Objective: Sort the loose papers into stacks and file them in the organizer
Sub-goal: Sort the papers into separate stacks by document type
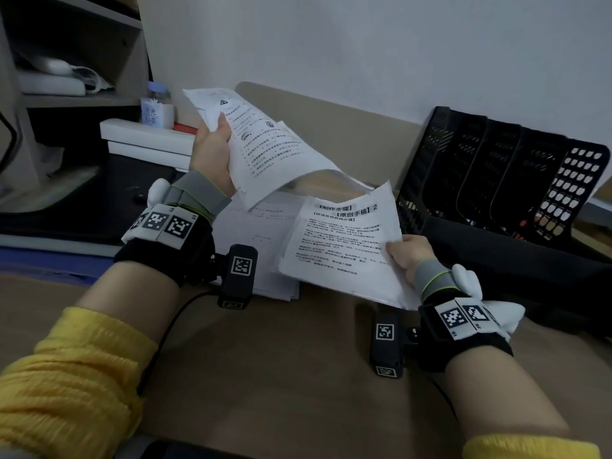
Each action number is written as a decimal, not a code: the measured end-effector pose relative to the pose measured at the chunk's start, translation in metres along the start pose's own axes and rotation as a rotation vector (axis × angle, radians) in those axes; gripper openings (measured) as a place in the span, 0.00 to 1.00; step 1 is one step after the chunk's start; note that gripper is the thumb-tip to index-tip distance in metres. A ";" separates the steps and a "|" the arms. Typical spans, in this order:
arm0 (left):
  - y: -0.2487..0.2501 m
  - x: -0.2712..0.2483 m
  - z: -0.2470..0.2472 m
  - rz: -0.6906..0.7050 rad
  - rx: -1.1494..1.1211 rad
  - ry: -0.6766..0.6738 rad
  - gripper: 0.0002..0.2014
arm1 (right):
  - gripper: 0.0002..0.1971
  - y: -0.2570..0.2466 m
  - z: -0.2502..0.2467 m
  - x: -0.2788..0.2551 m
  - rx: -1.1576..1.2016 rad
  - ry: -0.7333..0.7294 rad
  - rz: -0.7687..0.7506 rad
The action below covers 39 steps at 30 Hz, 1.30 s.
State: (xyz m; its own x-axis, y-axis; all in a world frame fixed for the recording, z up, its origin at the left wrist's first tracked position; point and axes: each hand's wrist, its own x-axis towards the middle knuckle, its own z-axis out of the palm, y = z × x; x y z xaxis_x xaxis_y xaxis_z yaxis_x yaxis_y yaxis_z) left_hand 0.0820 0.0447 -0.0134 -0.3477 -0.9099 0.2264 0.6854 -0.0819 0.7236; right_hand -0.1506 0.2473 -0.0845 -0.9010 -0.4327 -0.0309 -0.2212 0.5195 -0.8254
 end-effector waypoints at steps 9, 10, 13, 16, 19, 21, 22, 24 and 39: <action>-0.007 -0.012 0.006 -0.059 0.142 -0.032 0.15 | 0.22 -0.007 -0.001 -0.004 0.001 0.009 -0.186; -0.006 -0.015 0.009 -0.061 0.138 -0.050 0.14 | 0.20 -0.008 -0.001 -0.005 0.012 0.023 -0.215; -0.008 -0.024 0.017 -0.077 0.164 -0.074 0.07 | 0.18 -0.021 0.001 -0.015 0.121 -0.065 -0.237; -0.010 -0.028 0.022 -0.130 0.148 -0.136 0.13 | 0.22 -0.031 0.005 -0.026 0.223 -0.333 -0.120; -0.013 -0.027 0.022 -0.171 0.205 -0.170 0.11 | 0.28 -0.033 0.006 -0.032 0.151 -0.507 -0.034; -0.016 -0.028 0.024 -0.212 0.245 -0.233 0.16 | 0.31 -0.032 0.006 -0.034 0.172 -0.545 -0.005; -0.018 -0.030 0.025 -0.232 0.281 -0.265 0.17 | 0.31 -0.032 0.006 -0.034 0.191 -0.535 -0.005; -0.021 -0.033 0.026 -0.269 0.370 -0.303 0.18 | 0.28 -0.032 0.006 -0.034 0.142 -0.490 -0.027; -0.039 -0.041 0.025 -0.548 0.705 -0.336 0.13 | 0.15 -0.004 -0.011 -0.015 -0.115 -0.210 0.106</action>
State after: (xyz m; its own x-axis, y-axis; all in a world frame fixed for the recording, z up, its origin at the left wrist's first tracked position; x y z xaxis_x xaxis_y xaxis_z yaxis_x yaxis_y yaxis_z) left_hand 0.0537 0.0955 -0.0345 -0.7468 -0.6442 -0.1651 -0.1330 -0.0986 0.9862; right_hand -0.1409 0.2598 -0.0742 -0.8270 -0.5086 -0.2395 -0.1816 0.6448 -0.7424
